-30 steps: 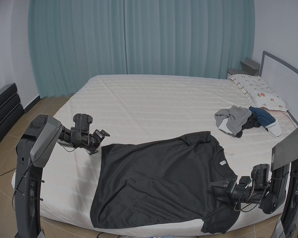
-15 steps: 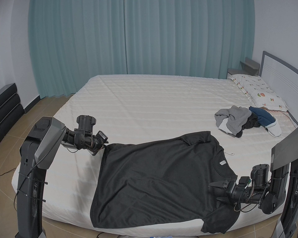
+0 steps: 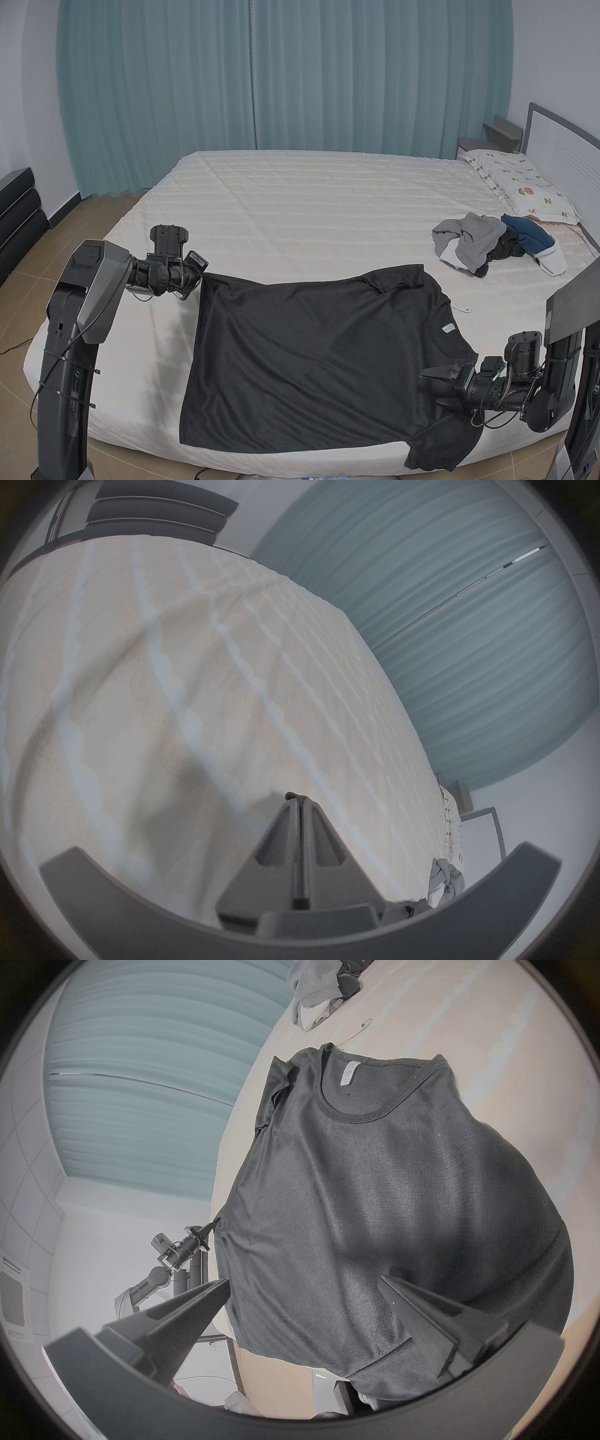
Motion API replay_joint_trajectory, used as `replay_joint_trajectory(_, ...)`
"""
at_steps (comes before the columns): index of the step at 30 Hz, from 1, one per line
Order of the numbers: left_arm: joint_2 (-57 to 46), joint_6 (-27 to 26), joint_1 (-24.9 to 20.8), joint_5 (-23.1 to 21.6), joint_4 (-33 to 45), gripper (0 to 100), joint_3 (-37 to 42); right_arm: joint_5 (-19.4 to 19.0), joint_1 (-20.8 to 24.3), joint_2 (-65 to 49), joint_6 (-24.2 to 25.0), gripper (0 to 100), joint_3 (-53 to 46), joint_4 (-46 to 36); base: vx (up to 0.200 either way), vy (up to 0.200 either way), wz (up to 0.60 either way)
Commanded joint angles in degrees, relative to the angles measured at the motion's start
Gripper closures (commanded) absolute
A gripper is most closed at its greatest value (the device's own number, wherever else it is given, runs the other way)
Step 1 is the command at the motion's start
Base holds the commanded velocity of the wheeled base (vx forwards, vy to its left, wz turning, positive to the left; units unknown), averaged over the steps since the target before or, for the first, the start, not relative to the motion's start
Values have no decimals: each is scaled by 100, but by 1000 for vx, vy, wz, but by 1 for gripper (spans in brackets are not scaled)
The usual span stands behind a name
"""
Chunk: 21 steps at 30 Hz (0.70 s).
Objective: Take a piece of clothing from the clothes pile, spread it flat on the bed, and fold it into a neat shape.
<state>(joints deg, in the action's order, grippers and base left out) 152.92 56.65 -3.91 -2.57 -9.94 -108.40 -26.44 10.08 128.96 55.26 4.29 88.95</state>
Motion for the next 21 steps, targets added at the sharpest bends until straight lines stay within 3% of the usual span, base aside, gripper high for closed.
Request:
replay_joint_trajectory(1, 151, 4, 13, 20, -52, 100, -120, -1, 20, 15, -6, 0, 2, 78, 0, 0, 0)
replay_joint_trajectory(14, 115, 13, -4, 213, -1230, 100, 328, -1, 47, 23, -15, 0, 2, 78, 0, 0, 0)
replay_joint_trajectory(15, 115, 22, -4, 213, -1230, 0, 328, -1, 47, 23, -15, 0, 2, 78, 0, 0, 0)
replay_joint_trajectory(21, 89, 171, 31, 213, -1248, 0, 319, 34, 38, 23, -24, 0, 63, 78, 0, 0, 0)
